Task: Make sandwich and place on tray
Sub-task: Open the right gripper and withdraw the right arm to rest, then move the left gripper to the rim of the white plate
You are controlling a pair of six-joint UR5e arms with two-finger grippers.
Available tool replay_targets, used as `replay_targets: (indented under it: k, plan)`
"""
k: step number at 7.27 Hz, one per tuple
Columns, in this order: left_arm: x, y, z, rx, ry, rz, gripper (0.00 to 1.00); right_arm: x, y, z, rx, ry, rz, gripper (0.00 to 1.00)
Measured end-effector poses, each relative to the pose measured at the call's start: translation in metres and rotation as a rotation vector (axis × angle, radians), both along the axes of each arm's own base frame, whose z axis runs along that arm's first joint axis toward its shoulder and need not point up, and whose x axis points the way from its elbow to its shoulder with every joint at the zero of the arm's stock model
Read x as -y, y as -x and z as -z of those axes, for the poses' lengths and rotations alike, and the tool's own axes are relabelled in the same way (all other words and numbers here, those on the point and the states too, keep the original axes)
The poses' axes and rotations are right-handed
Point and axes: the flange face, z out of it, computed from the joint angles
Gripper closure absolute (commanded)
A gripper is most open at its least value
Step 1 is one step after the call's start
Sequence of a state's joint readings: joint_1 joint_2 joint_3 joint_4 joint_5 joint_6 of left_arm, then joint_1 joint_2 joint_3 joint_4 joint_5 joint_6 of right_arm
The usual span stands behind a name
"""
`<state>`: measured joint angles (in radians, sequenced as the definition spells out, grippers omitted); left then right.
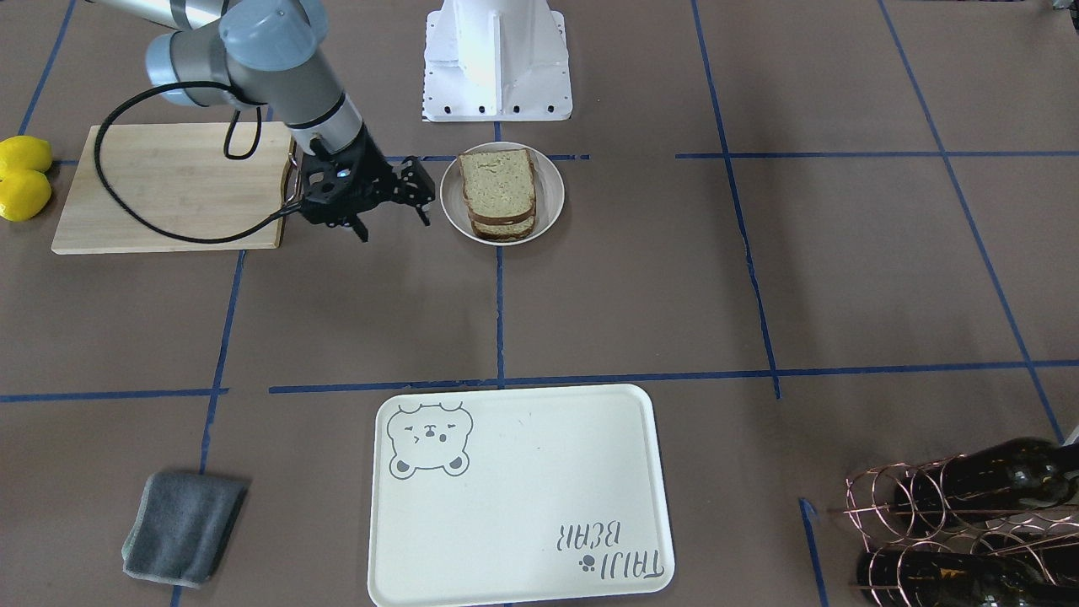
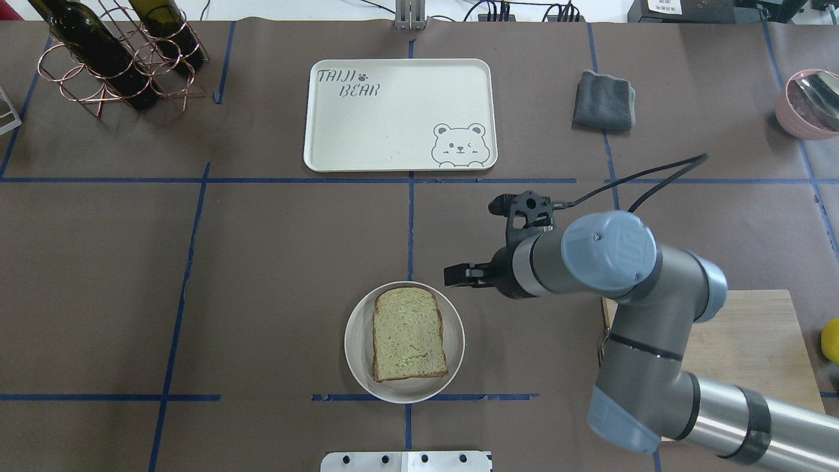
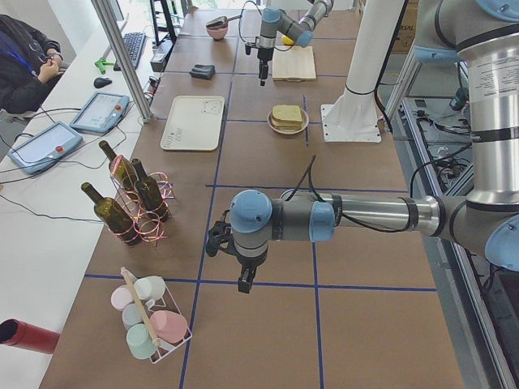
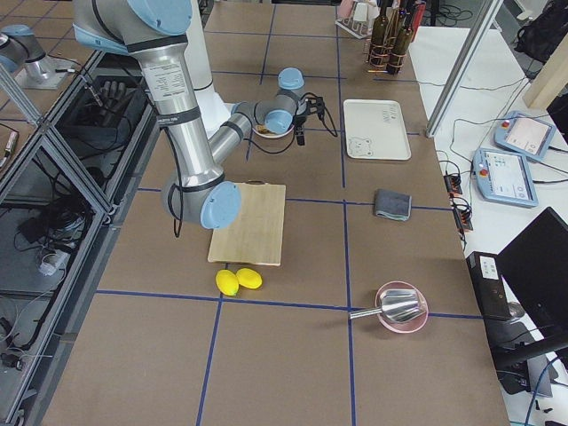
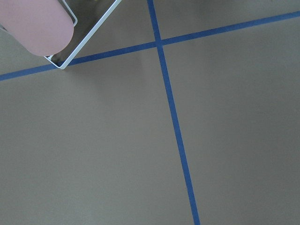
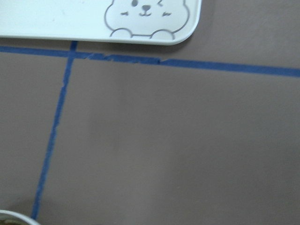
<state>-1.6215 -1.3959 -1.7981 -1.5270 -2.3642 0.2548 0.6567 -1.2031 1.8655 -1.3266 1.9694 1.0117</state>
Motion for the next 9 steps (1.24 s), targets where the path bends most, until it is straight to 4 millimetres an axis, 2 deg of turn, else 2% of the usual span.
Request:
replay_targets:
  k: [1, 2, 3, 4, 5, 6, 7, 8, 9]
  plan:
    - [0.009, 0.0, 0.008, 0.0, -0.015, 0.003, 0.0, 0.032, -0.044, -0.019, -0.061, -0.035, 0.048, 0.0]
    - [0.021, 0.001, 0.02, 0.0, -0.039, 0.006, 0.0, 0.061, -0.101, -0.05, -0.119, -0.077, 0.1, 0.0]
    - [0.033, 0.001, 0.031, 0.001, -0.063, 0.007, 0.0, 0.08, -0.162, -0.086, -0.161, -0.114, 0.149, 0.0]
    - [0.045, 0.002, 0.044, 0.001, -0.093, 0.007, 0.0, 0.089, -0.233, -0.127, -0.189, -0.145, 0.2, 0.0]
    - [0.056, 0.003, 0.055, 0.003, -0.134, 0.007, 0.0, 0.087, -0.295, -0.163, -0.206, -0.168, 0.242, 0.0]
    - [0.065, 0.003, 0.066, 0.006, -0.202, 0.008, 0.0, 0.074, -0.352, -0.204, -0.225, -0.178, 0.274, 0.0]
    - [0.072, 0.001, 0.074, -0.005, -0.253, 0.016, 0.0, 0.051, -0.395, -0.244, -0.234, -0.156, 0.283, 0.0]
    - [0.076, -0.006, 0.083, -0.046, -0.262, 0.034, 0.0, 0.025, -0.423, -0.28, -0.229, -0.107, 0.274, 0.0]
    - [0.08, -0.025, 0.096, -0.095, -0.278, 0.034, 0.0, 0.004, -0.439, -0.304, -0.221, -0.06, 0.256, 0.0]
